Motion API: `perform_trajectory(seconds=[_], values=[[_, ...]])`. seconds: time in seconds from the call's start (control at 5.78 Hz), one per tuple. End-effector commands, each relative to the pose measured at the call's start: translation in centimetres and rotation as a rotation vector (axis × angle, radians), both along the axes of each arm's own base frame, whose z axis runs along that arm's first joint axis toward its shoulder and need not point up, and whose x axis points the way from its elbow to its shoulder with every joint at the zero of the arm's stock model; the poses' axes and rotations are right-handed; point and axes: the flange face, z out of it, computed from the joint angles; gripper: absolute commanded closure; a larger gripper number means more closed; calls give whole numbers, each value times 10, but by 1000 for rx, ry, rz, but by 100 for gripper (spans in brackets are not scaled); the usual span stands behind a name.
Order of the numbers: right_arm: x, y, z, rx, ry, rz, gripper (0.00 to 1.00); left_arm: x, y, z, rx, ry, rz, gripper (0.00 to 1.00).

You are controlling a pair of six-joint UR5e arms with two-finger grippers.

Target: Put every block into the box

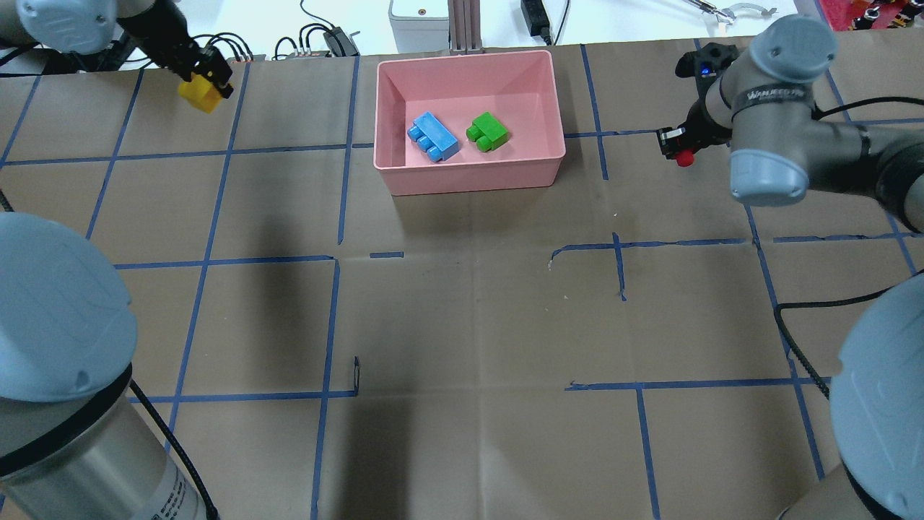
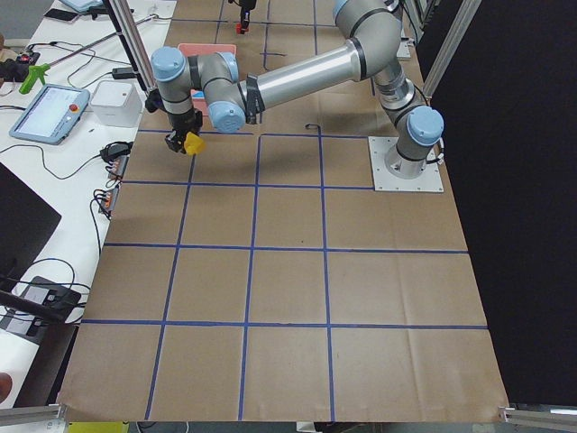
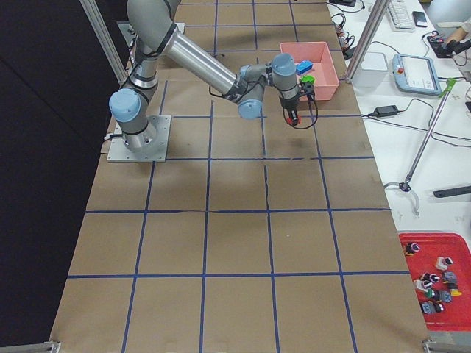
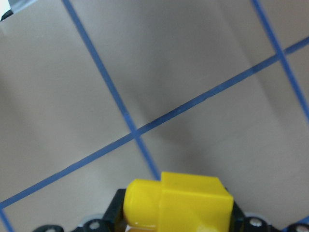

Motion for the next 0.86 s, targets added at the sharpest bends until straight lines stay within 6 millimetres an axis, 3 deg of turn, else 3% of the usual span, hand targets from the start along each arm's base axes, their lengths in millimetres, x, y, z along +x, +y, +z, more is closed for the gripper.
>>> perform_trajectory(seconds=[0.0, 0.17, 0.35, 0.52, 0.69], values=[[52, -27, 88, -23, -1, 89, 96, -162, 3, -6, 20, 101, 253, 79], [96, -43, 79, -42, -95, 161, 96, -221, -4, -29, 29, 129, 321, 79], [131, -53, 62, -39, -229, 179, 96, -252, -14, -73, 32, 128, 352, 79], [161, -66, 40, -118, -287, 153, 95, -254, -17, -98, 45, 121, 368, 69], [180, -72, 12, -124, -302, 150, 95, -249, -15, -91, 42, 124, 369, 13]])
